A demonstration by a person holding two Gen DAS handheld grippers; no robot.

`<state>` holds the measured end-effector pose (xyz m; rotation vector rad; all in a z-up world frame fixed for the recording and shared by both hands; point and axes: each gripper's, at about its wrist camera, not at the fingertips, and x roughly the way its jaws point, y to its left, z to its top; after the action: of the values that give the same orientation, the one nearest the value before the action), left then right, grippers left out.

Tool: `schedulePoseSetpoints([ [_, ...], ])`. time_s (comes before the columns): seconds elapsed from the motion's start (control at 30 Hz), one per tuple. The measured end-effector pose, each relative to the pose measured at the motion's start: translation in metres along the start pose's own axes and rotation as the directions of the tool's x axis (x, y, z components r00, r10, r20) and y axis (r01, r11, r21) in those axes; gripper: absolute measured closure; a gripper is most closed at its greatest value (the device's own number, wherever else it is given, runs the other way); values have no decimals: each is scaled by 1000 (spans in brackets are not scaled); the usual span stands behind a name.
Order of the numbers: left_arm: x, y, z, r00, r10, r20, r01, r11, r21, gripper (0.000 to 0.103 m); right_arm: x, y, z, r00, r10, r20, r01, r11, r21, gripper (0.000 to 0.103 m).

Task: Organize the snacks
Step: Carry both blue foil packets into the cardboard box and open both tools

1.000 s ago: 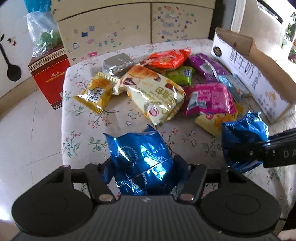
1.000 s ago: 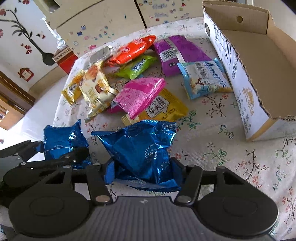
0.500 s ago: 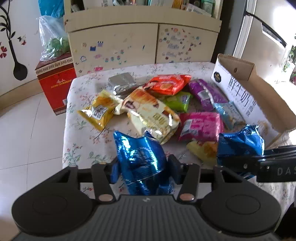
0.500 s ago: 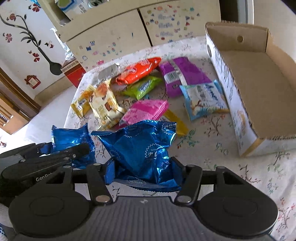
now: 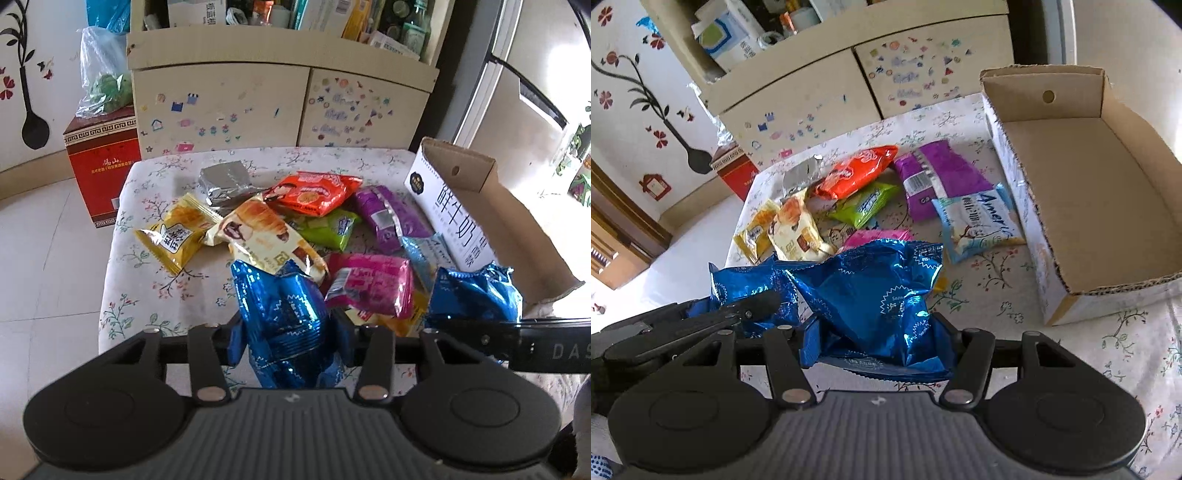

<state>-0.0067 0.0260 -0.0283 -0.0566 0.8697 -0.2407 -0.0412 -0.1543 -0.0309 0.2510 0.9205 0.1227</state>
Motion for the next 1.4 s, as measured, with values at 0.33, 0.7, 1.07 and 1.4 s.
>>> schedulePoseSetpoints([
  [0.33, -10, -17, 7, 998, -42, 36, 42, 999, -7, 63, -17, -15, 9, 998, -4, 66, 2, 999, 39, 37],
  [0.7, -20, -30, 20, 995, -76, 70, 76, 997, -5, 64, -54, -47, 30, 984, -11, 178, -11, 992, 123, 37],
  [1.07, -15, -68, 54, 973, -220, 70, 221, 975, -7, 64, -68, -106, 53, 965, -159, 209, 97, 954, 283, 37],
  [1.4, 14, -119, 73, 939, -342, 30, 342, 940, 24, 64, -60, -139, 62, 971, -193, 144, 120, 906, 407, 37],
])
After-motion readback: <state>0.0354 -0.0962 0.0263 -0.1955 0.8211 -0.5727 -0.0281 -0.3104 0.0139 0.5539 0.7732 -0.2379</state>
